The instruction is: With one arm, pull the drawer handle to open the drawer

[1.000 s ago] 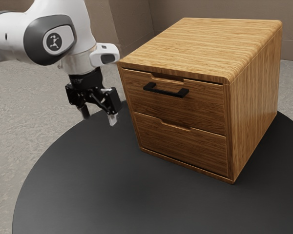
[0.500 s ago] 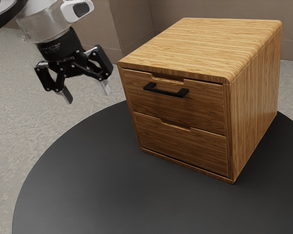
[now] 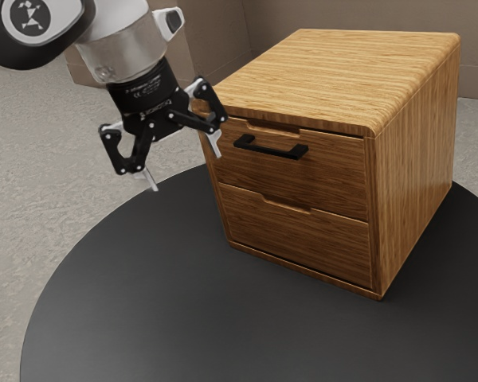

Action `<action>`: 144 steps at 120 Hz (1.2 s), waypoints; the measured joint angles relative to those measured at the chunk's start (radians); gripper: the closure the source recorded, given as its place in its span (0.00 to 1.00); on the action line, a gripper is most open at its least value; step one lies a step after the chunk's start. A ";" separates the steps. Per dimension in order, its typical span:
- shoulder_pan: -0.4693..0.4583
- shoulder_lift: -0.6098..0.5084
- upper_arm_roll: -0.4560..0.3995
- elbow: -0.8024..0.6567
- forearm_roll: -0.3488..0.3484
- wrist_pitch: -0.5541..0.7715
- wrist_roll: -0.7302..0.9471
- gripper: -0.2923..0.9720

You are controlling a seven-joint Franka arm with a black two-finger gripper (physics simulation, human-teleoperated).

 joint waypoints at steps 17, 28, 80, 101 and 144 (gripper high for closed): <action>0.009 -0.038 0.000 -0.083 0.004 0.072 -0.089 0.23; 0.010 -0.043 -0.001 -0.117 0.004 0.138 -0.137 0.23; -0.011 -0.118 0.002 -0.306 -0.001 0.446 -0.305 0.23; -0.010 -0.119 0.005 -0.337 -0.004 0.501 -0.359 0.23; -0.004 -0.074 0.004 -0.330 -0.001 0.562 -0.430 0.23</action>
